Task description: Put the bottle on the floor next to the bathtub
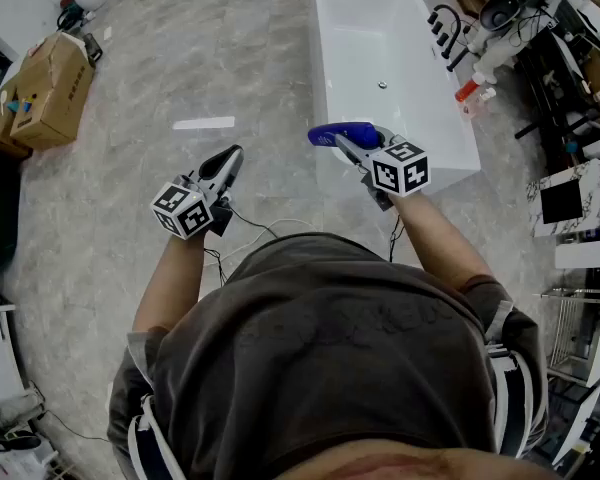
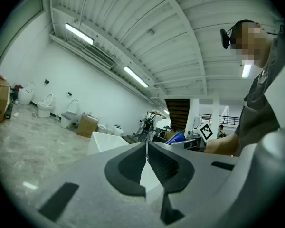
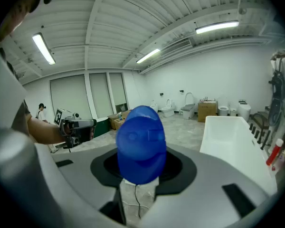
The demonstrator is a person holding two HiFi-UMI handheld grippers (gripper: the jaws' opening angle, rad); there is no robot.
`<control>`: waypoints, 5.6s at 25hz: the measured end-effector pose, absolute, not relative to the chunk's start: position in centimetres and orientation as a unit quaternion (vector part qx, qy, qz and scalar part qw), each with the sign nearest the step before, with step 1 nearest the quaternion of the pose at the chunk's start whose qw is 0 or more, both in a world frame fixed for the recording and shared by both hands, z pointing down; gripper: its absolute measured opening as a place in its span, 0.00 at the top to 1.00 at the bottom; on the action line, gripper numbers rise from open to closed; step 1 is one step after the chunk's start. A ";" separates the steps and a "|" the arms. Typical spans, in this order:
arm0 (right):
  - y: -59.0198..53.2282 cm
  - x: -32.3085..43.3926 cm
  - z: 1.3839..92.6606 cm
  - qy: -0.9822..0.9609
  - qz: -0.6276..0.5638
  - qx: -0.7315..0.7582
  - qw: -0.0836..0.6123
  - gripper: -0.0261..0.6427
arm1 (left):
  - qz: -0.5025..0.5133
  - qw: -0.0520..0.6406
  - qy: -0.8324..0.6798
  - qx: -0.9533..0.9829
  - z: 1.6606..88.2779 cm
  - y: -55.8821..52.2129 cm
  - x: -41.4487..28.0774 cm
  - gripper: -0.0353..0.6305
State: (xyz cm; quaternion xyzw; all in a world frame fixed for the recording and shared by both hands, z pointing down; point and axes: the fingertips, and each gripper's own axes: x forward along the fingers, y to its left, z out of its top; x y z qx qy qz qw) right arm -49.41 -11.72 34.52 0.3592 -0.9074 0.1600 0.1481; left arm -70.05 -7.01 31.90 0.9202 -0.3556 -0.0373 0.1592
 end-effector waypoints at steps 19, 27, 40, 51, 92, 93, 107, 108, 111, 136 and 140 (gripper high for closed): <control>-10.4 -50.3 34.3 -0.899 0.168 0.380 0.139 0.75 | -0.050 0.158 -0.334 0.928 32.3 -5.7 -71.2 0.92; -8.6 -51.8 33.7 -0.889 0.177 0.404 0.122 0.75 | -0.022 0.161 -0.292 0.943 34.0 -7.7 -74.0 0.92; -11.9 -22.7 37.7 -0.910 0.149 0.371 0.108 0.76 | -0.019 0.145 -0.339 0.930 37.9 -8.9 -46.2 0.92; -10.4 1.4 39.7 -0.914 0.192 0.322 0.156 0.76 | -0.021 0.183 -0.408 0.894 35.3 -4.1 -23.8 0.92; -9.9 23.2 77.6 -0.773 0.338 0.421 0.334 0.76 | 0.143 0.304 -0.183 0.924 66.9 -12.2 4.3 0.92; -9.4 24.0 80.0 -0.767 0.343 0.425 0.338 0.76 | 0.153 0.307 -0.172 0.924 68.8 -11.8 5.9 0.92; -6.2 33.3 115.3 -0.716 0.376 0.456 0.372 0.76 | 0.234 0.344 -0.090 0.905 97.9 -9.2 18.5 0.92; -5.7 33.4 117.5 -0.714 0.377 0.454 0.377 0.76 | 0.241 0.344 -0.083 0.904 99.5 -8.7 18.8 0.92; -4.8 33.7 122.8 -0.712 0.375 0.444 0.395 0.76 | 0.254 0.343 -0.066 0.902 103.6 -8.0 19.6 0.92; -7.3 32.9 133.6 -0.709 0.323 0.431 0.456 0.71 | 0.245 0.378 -0.050 0.891 110.4 -10.2 20.5 0.92; -7.7 33.0 132.5 -0.706 0.324 0.433 0.459 0.62 | 0.238 0.374 -0.054 0.895 109.7 -10.5 20.0 0.92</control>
